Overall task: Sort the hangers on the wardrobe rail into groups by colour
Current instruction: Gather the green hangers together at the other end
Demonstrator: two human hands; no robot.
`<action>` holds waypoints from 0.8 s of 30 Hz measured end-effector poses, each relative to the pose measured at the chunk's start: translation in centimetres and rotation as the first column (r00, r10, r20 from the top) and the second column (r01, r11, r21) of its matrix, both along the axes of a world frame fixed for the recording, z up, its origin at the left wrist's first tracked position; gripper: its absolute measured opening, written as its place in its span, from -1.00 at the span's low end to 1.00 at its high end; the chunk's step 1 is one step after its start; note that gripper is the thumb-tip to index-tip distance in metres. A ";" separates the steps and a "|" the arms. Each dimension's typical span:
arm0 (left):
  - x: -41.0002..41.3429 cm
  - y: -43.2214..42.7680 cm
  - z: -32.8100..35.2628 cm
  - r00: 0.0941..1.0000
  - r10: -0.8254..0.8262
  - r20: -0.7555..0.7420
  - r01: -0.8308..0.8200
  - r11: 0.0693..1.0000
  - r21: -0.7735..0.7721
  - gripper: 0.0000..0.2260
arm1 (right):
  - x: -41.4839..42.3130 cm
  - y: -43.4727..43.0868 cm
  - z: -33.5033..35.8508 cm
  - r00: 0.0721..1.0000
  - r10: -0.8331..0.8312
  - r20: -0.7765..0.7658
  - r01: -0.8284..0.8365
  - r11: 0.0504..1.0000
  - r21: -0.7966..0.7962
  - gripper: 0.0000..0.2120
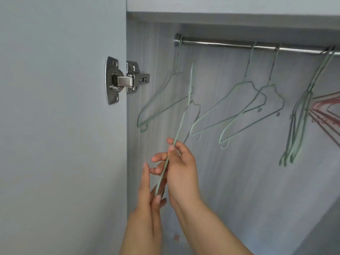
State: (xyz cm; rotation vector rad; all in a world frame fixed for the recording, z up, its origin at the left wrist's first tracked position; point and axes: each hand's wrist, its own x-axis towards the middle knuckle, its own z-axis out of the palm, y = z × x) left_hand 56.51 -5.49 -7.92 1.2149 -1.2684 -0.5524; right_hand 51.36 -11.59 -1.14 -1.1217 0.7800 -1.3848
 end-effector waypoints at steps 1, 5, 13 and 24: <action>0.1 -0.5 0.9 1.000 -0.005 0.020 0.005 1.000 -0.027 -0.48 | 0.2 -0.5 0.8 1.000 -0.024 0.011 0.024 1.000 -0.017 -0.83; 0.4 -3.1 4.0 0.996 0.036 0.083 -0.024 0.990 -0.136 -0.53 | 0.7 -2.9 4.3 0.989 -0.105 0.102 0.112 0.991 -0.069 -0.81; 1.3 -8.5 8.4 0.977 0.131 0.166 -0.092 0.970 -0.224 -0.53 | 2.7 -8.7 8.3 0.956 -0.272 0.111 0.287 0.947 -0.144 -0.66; 1.4 -12.4 7.3 0.986 0.134 0.102 -0.134 0.991 -0.014 -0.70 | 3.1 -9.6 4.3 0.810 -0.290 -0.509 0.185 0.951 -0.247 -0.53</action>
